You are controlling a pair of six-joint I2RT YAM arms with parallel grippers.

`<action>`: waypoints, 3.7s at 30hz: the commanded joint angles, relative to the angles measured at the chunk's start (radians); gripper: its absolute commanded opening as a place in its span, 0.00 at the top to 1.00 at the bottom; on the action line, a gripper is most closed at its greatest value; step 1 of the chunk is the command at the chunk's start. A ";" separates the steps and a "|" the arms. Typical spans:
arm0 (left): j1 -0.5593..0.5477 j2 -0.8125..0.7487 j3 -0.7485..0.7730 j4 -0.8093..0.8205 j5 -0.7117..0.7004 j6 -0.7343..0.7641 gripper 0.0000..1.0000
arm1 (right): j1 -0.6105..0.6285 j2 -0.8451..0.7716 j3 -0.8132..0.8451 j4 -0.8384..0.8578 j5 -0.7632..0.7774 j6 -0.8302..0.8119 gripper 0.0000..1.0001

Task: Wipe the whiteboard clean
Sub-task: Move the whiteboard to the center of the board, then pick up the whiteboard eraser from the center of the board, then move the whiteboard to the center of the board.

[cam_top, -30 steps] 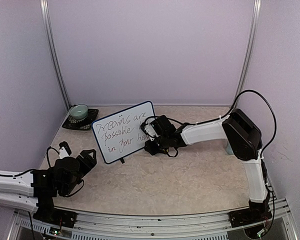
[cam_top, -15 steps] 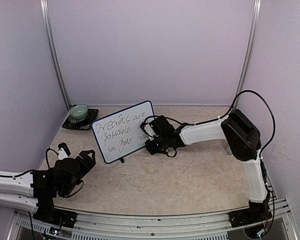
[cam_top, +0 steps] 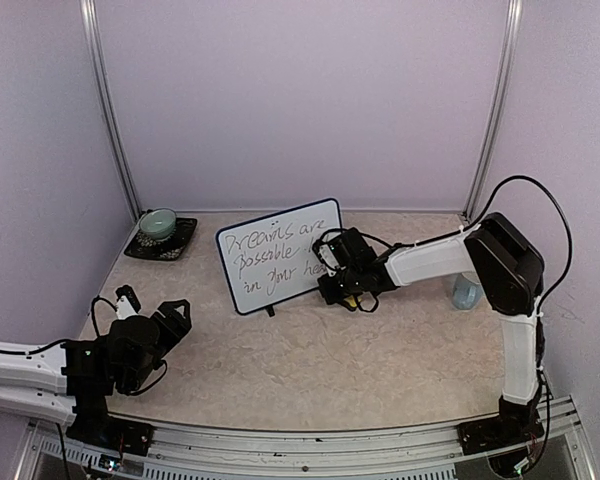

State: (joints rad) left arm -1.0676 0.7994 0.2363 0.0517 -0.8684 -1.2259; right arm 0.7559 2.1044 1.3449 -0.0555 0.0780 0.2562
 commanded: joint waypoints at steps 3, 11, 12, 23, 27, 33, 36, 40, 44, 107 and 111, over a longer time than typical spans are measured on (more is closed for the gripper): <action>-0.005 0.007 0.003 -0.005 -0.014 0.008 0.21 | -0.051 -0.072 -0.106 0.002 0.044 -0.001 1.00; -0.005 0.032 0.008 0.022 -0.007 0.020 0.21 | -0.089 -0.124 -0.169 0.017 0.034 -0.026 1.00; -0.005 0.038 0.011 0.027 -0.006 0.023 0.21 | -0.089 -0.127 -0.170 0.017 0.030 -0.029 1.00; -0.003 0.074 0.051 0.061 -0.012 0.081 0.20 | -0.089 -0.265 -0.214 0.004 0.017 -0.035 0.46; 0.001 0.084 0.057 0.084 -0.013 0.106 0.20 | -0.089 -0.335 -0.271 0.020 0.022 -0.047 0.37; 0.017 0.104 0.072 0.118 0.006 0.146 0.19 | -0.089 -0.377 -0.336 0.021 0.012 -0.059 0.29; 0.036 0.113 0.086 0.128 0.028 0.181 0.17 | -0.089 -0.368 -0.350 0.022 0.006 -0.055 0.29; 0.079 0.110 0.102 0.143 0.071 0.234 0.16 | -0.089 -0.353 -0.364 0.033 -0.003 -0.052 0.29; 0.122 0.100 0.103 0.160 0.117 0.268 0.16 | -0.089 -0.322 -0.350 0.026 -0.004 -0.053 0.31; 0.766 0.414 0.356 0.460 1.238 0.618 0.01 | -0.046 -0.361 -0.178 0.051 -0.109 -0.058 0.77; 0.760 0.555 0.429 0.653 1.391 0.606 0.01 | -0.016 -0.334 -0.109 0.054 -0.103 -0.069 0.78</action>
State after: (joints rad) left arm -0.3061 1.2617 0.6003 0.4774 0.2390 -0.6594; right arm 0.7097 1.7428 1.1709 -0.0257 -0.0261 0.2050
